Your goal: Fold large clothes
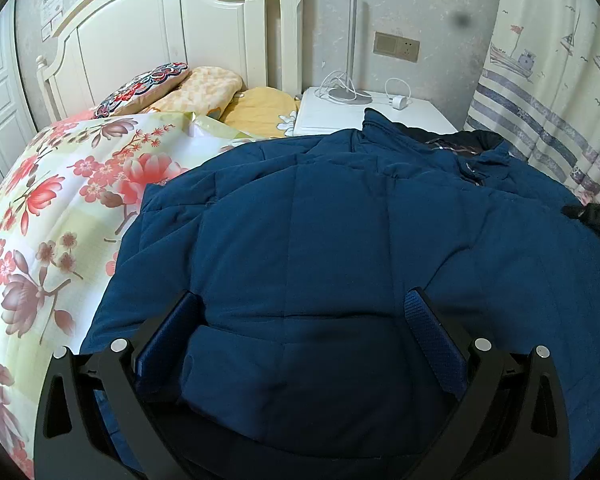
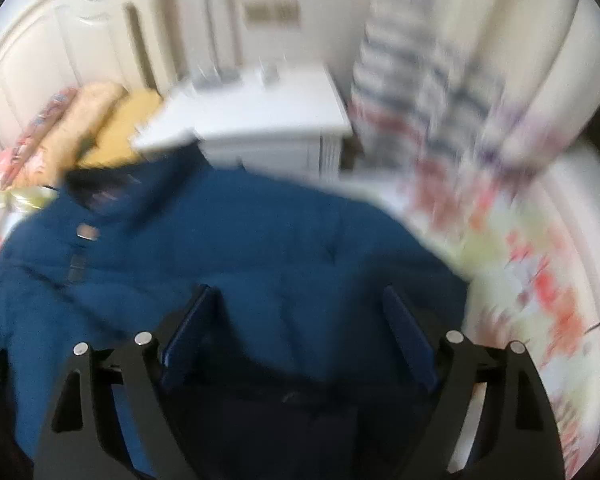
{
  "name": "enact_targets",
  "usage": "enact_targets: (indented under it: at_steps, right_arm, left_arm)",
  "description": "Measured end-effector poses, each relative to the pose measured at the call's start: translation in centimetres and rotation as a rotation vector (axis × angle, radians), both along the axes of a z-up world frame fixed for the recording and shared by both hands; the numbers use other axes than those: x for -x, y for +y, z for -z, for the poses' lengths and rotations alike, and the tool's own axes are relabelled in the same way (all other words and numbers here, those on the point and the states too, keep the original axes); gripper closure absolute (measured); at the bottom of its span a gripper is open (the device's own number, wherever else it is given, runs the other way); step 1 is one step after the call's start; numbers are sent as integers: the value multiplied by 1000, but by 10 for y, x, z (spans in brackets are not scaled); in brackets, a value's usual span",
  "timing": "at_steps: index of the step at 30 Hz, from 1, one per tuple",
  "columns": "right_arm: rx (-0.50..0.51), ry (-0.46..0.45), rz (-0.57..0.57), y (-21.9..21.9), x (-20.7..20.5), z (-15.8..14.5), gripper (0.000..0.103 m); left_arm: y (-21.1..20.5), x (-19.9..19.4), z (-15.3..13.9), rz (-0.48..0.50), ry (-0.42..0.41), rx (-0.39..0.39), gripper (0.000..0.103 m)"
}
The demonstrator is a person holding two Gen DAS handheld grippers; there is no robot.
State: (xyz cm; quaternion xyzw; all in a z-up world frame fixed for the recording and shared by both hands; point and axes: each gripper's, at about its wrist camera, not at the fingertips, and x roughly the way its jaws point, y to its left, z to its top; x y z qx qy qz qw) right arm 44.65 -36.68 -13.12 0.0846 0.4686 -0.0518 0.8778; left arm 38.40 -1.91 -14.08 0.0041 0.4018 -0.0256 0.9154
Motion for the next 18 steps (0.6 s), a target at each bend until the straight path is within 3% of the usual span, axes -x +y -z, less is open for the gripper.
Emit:
enact_targets:
  at_steps: [3,6,7,9,12,15,18]
  right_arm:
    - [-14,-21,14,-3,8,-2,13]
    - [89,-128,77,9,42,-34,17]
    - [103,-210,50,21,62,-49,16]
    - [164,-277,-61,53,94,-62,9]
    - [262,-240,-207,92,120,-49,7]
    - [308,-176,-232,101,126,-19,5]
    - [217,-162,-204,89,118,0,2]
  left_arm:
    - [0,0,0,-1,0,-2,4]
    - [-1,0,0,-1,0,-2,4]
    - [-1,0,0,-1,0,-3,4]
    - [0,0,0,-1,1,-7,4]
    - [0,0,0,-1,0,-7,4]
    - [0,0,0,-1,0,-5,4]
    - [0,0,0,-1,0,-6,4]
